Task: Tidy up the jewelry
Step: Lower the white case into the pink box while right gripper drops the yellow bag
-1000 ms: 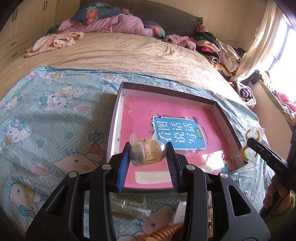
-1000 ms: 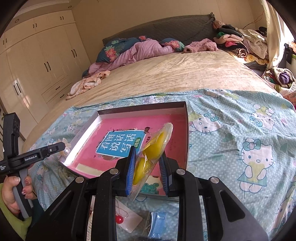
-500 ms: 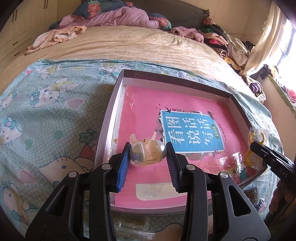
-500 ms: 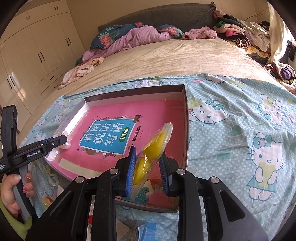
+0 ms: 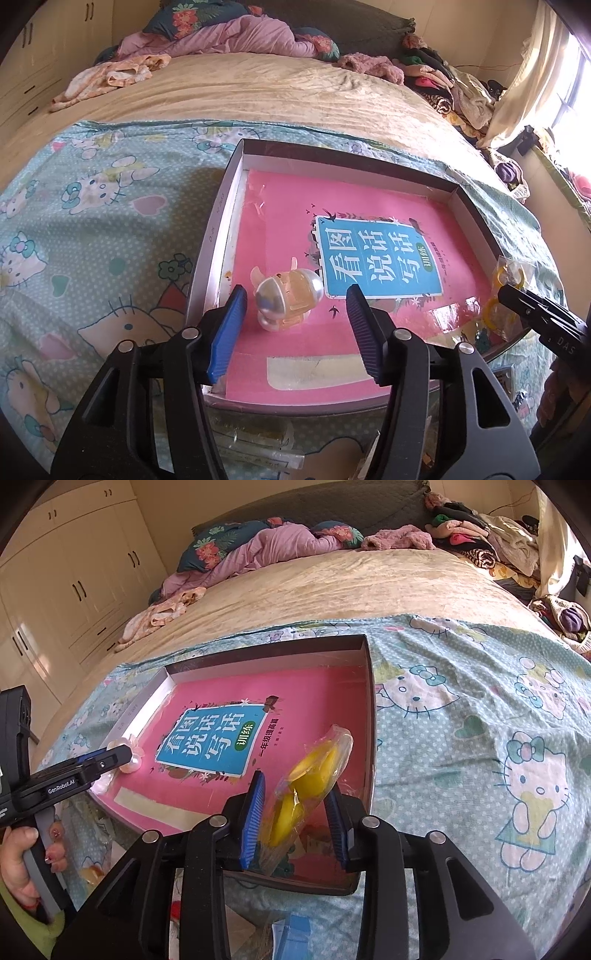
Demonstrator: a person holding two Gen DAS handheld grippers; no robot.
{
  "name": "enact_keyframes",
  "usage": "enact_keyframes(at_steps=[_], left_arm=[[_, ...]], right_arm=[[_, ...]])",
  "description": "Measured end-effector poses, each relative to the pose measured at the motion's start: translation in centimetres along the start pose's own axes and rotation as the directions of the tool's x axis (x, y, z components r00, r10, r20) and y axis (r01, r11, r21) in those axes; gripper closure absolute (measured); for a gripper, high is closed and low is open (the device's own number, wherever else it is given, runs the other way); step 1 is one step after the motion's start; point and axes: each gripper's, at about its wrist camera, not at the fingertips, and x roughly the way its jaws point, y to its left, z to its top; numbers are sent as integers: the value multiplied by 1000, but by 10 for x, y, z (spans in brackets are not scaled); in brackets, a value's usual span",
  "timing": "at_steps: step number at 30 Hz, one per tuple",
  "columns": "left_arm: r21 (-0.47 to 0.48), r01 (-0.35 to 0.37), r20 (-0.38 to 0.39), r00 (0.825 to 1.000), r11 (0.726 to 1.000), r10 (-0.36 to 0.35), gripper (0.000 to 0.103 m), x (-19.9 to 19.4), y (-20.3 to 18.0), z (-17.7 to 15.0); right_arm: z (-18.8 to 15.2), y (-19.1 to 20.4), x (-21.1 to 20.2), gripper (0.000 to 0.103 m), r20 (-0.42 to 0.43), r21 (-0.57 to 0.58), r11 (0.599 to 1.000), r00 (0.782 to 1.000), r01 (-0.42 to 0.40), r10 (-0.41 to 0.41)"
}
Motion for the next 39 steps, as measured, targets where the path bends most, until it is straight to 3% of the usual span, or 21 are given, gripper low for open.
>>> enact_keyframes(at_steps=[6, 14, 23, 33, 39], left_arm=[[2, -3, 13, 1000, 1000, 3, 38, -10, -1, -2], [0, -1, 33, 999, 1000, 1, 21, -26, -2, -2], [-14, 8, 69, 998, 1000, -7, 11, -49, 0, -1], [-6, 16, 126, 992, 1000, -15, 10, -82, -5, -3], [4, 20, 145, 989, 1000, -21, 10, -98, -8, -8]], right_arm=[[-4, -2, -15, 59, 20, 12, 1000, 1000, 1, -1], [-4, 0, -25, 56, 32, -8, 1000, 999, 8, -8], [0, 8, -44, 51, 80, -30, 999, 997, 17, -14], [0, 9, -74, 49, 131, -33, 999, 991, 15, -10], [-5, 13, -97, 36, 169, -34, 999, 986, -4, 9]])
